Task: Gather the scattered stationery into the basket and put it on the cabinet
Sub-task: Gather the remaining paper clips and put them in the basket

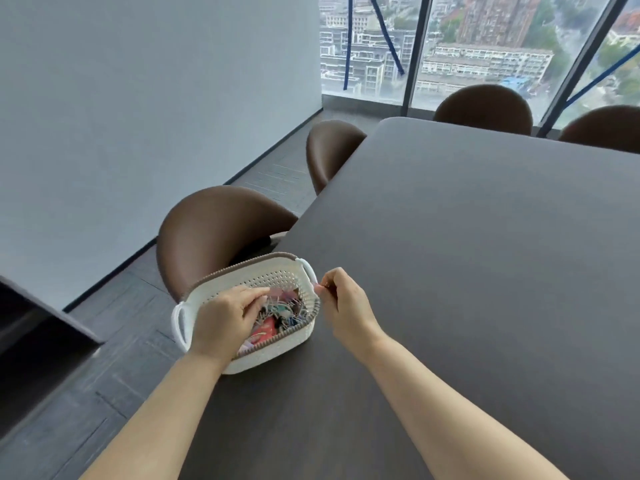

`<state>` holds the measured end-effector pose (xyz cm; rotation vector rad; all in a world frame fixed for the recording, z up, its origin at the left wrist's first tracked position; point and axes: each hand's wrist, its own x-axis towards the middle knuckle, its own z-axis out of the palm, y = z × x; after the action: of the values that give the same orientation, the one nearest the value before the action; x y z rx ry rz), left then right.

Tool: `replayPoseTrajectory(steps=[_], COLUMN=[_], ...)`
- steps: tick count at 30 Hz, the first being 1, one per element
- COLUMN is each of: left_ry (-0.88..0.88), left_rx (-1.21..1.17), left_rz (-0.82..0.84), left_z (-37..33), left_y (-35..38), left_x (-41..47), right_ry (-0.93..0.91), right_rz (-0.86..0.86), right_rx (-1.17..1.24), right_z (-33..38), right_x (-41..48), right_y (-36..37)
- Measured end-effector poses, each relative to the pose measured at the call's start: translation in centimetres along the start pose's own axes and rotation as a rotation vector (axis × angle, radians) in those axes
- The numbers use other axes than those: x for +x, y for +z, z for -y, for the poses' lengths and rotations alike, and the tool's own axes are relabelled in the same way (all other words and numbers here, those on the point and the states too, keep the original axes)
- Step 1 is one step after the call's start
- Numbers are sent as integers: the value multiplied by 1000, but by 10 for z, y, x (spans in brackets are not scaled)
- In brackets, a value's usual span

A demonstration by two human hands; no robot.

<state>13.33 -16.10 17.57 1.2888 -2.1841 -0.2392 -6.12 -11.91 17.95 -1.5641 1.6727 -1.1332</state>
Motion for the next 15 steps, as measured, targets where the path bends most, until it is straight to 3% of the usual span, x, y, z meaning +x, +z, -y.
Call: replayPoseTrajectory(steps=[4,7,11,15], left_ry=[-109,-64,24,44], left_rx=[21,110,106,37], left_rz=[215,333,278,234], left_z=[43,68,85,91], left_y=[-8,-6,-9,-9], left_x=[7,12,11,4], right_ry=[-29,22,25,3], right_rz=[47,71,145,62], right_rx=[-75,-196,-332,-368], right_z=[25,15,4,3], right_x=[29,46,48,40], right_y=[52,71,78,80])
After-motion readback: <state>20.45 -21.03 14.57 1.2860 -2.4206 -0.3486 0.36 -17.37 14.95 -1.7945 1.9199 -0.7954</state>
